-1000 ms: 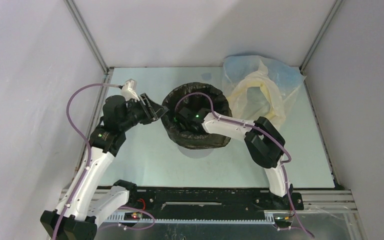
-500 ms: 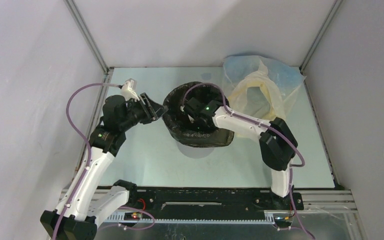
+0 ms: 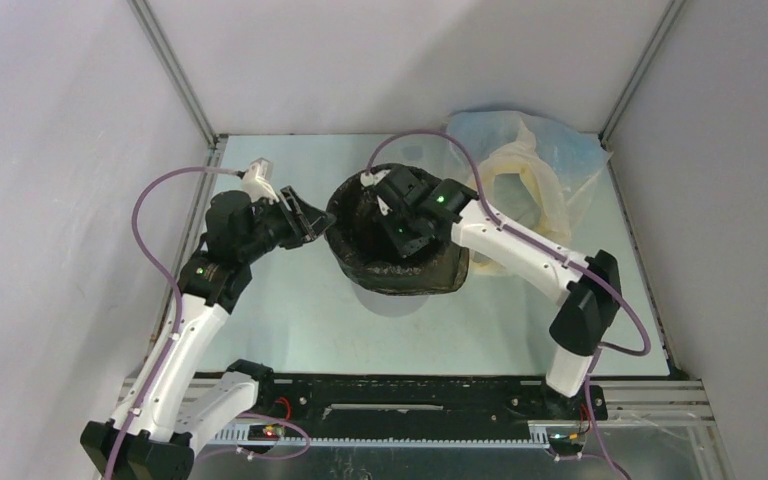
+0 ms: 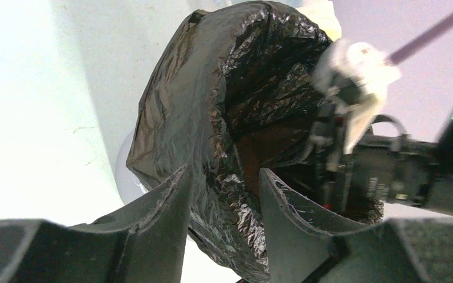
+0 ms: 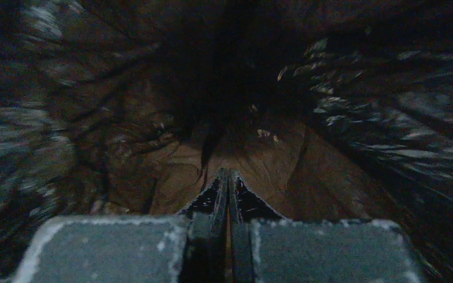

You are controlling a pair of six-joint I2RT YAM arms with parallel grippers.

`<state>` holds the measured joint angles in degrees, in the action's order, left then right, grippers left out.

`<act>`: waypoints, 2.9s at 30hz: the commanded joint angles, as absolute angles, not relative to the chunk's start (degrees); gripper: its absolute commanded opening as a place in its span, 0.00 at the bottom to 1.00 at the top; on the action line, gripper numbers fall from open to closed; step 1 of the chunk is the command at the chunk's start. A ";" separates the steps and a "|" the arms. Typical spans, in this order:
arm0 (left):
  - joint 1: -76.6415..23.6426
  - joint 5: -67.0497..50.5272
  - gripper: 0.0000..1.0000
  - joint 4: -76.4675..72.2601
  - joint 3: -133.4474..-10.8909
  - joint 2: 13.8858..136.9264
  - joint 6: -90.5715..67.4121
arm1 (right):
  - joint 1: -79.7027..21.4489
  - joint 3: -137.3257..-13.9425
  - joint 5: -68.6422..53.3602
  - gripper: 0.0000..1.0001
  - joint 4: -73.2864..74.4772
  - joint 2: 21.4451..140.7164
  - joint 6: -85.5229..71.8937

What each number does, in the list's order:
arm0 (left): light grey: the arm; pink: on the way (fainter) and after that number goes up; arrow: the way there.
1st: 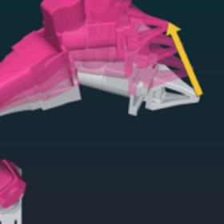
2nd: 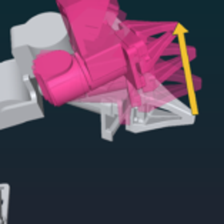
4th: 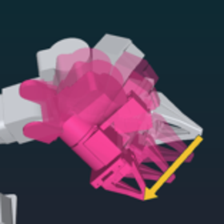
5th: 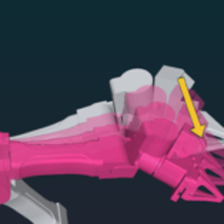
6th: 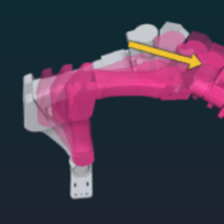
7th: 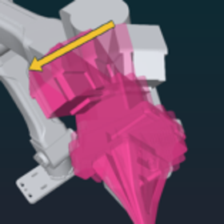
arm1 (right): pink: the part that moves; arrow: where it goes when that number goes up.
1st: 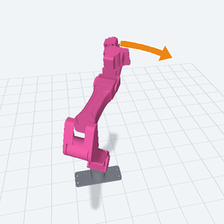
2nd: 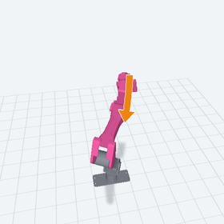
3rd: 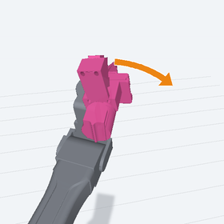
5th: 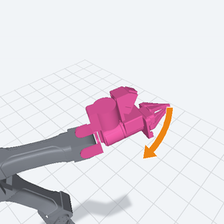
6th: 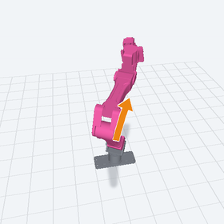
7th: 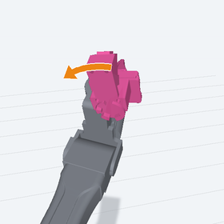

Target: Put the trash bags into the trash bin

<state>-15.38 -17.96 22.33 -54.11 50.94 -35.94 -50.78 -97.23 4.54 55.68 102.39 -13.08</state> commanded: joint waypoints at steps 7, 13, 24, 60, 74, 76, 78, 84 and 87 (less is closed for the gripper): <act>-15.64 -13.22 0.57 28.28 -59.17 48.47 -30.94 | -51.31 -104.16 12.52 0.23 55.37 92.61 -11.90; -15.69 -9.01 0.71 35.73 -64.91 48.95 -26.37 | -50.68 -102.02 16.51 0.54 54.86 85.76 -11.69; -17.93 -8.41 0.82 38.67 -70.13 55.27 -25.06 | -49.44 -86.21 20.43 1.00 41.24 69.00 -12.40; -28.72 10.49 0.35 51.61 -85.05 75.12 -25.80 | -46.28 -66.85 21.99 1.00 36.01 52.09 -15.14; -26.88 13.25 0.00 52.97 -91.31 79.57 -24.00 | -46.25 -66.81 21.82 1.00 37.50 51.49 -16.11; -25.80 12.90 0.00 52.79 -92.04 79.84 -23.86 | -46.25 -66.82 22.01 1.00 37.74 51.49 -16.16; -24.64 12.42 0.00 52.25 -92.52 79.93 -23.90 | -46.22 -66.84 22.29 1.00 37.94 51.50 -16.25; -19.46 10.24 0.00 48.87 -92.40 79.90 -25.05 | -45.93 -64.81 26.26 1.00 37.59 50.12 -18.48; -17.99 10.03 0.00 46.54 -92.30 80.19 -25.76 | -44.72 -62.17 25.02 1.00 35.73 48.57 -19.37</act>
<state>-19.90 11.20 53.54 -89.71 80.62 -24.45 -45.98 -64.45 23.57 38.22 50.72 -17.19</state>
